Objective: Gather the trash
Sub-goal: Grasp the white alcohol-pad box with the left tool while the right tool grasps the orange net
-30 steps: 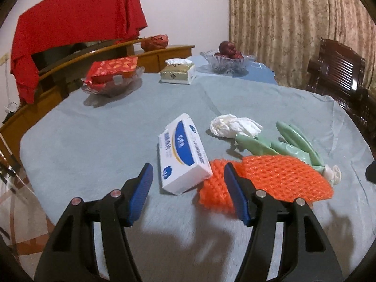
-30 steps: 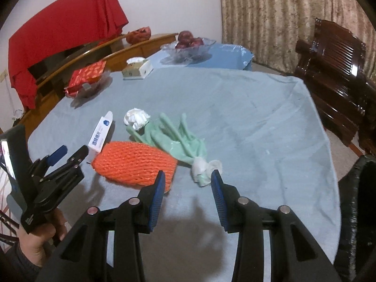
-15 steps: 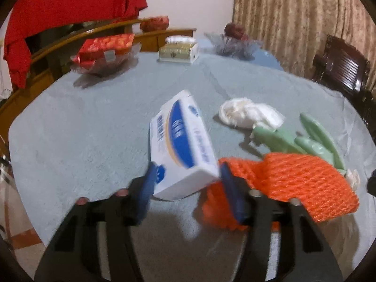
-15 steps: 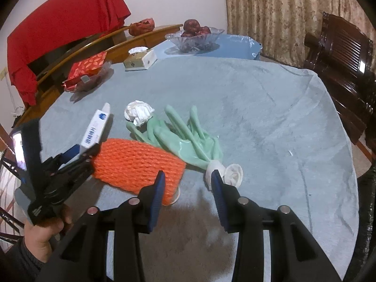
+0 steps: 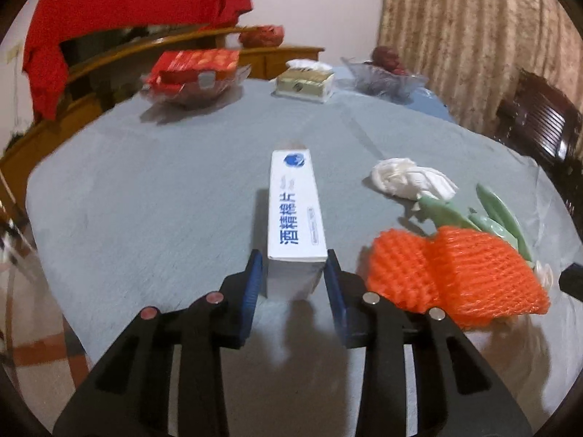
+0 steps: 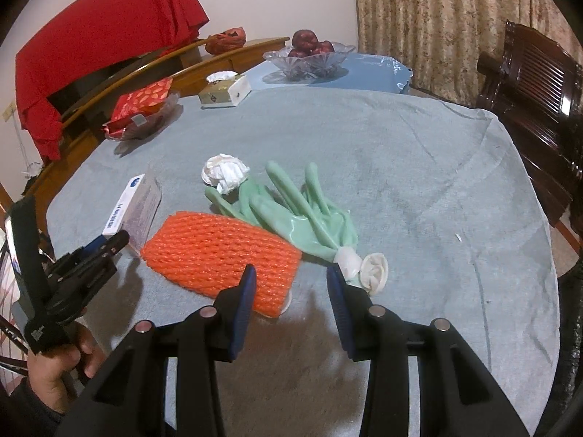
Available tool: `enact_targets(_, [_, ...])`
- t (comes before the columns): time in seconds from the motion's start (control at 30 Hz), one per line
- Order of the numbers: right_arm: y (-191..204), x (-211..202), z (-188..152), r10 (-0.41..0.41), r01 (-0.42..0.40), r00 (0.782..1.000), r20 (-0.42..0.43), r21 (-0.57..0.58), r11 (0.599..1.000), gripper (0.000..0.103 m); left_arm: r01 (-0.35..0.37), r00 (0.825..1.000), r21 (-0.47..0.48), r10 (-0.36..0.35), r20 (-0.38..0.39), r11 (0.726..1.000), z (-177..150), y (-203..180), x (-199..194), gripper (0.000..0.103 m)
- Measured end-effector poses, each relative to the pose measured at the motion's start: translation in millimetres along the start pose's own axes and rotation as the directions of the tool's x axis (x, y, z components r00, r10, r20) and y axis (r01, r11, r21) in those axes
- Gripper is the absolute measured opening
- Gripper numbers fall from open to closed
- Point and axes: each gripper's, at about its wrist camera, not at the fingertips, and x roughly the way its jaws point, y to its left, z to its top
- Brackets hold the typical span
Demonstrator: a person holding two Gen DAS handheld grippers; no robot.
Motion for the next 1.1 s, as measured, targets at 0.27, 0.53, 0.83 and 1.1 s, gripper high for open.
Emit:
enact_targets(0.27, [10.8,3.8,-0.6,0.023,-0.023,1.0,-0.001,-0.011,1.0,0.04,-0.016,1.0,0.015,0.016,0.002,1.0,0.9,2.9,2.2,0.028])
enact_targets(0.53, [30.0,24.0,-4.8,0.032,-0.033,0.999,-0.018,-0.041,0.999,0.057,-0.011,0.996,0.035,0.008,0.09,0.999,2.3,-0.1,-21.6,0.028])
enact_targets(0.83, [22.3,32.6,-1.7,0.07,-0.072,0.995,-0.067,-0.024,0.997,0.005,0.005,0.995,0.022,-0.007,0.098,1.0,-2.7,-5.3,-45.1,0.028])
enact_targets(1.1, [19.4,8.5,2.9,0.1,-0.101,0.994,-0.035,-0.033,0.994,0.0,0.015,0.993,0.024,-0.018,0.114,1.0,-4.3,-10.7,-62.6,0.028])
